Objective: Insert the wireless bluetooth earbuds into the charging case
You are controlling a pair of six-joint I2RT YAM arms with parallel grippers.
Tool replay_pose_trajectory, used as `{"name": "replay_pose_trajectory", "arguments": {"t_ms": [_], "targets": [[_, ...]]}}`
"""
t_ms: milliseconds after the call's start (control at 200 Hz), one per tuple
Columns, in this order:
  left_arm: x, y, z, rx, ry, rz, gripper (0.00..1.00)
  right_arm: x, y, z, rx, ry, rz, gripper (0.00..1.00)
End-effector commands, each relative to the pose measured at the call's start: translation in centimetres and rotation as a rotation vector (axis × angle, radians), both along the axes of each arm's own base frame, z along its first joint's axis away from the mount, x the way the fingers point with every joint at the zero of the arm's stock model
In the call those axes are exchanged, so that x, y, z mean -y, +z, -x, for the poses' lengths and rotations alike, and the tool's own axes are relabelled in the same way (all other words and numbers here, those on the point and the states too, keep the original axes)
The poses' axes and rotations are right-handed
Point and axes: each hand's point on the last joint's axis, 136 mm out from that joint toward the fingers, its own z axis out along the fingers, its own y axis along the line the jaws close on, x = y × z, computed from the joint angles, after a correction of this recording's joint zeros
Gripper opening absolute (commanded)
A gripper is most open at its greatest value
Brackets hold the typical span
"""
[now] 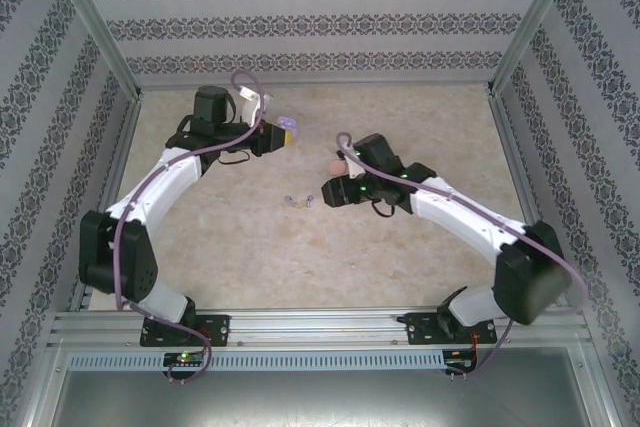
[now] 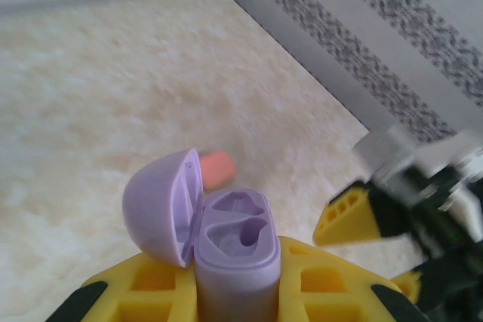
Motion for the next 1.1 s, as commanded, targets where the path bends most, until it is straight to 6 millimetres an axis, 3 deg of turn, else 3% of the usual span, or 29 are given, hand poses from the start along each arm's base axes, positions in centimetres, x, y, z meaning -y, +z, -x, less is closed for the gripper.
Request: {"name": "replay_pose_trajectory", "arguments": {"t_ms": [0, 225, 410, 754, 1094], "targets": [[-2.2, 4.7, -1.3, 0.173, 0.175, 0.006, 0.00, -1.2, -0.2, -1.7, 0.004, -0.067, 0.025, 0.66], [-5.8, 9.6, -1.2, 0.311, 0.409, 0.014, 0.00, -5.8, -2.5, -2.8, -0.021, -0.008, 0.093, 0.63], [-8.3, 11.4, -1.1, 0.398, 0.563, 0.039, 0.00, -8.3, -4.8, -3.6, -0.041, 0.028, 0.183, 0.61], [-11.6, 11.8, 0.7, 0.363, 0.751, 0.095, 0.00, -9.7, -9.2, -4.9, -0.082, 0.027, 0.330, 0.59], [-11.6, 11.8, 1.5, 0.400, 0.727, 0.067, 0.00, -10.9, -10.9, -5.3, -0.097, 0.060, 0.392, 0.55]]}}
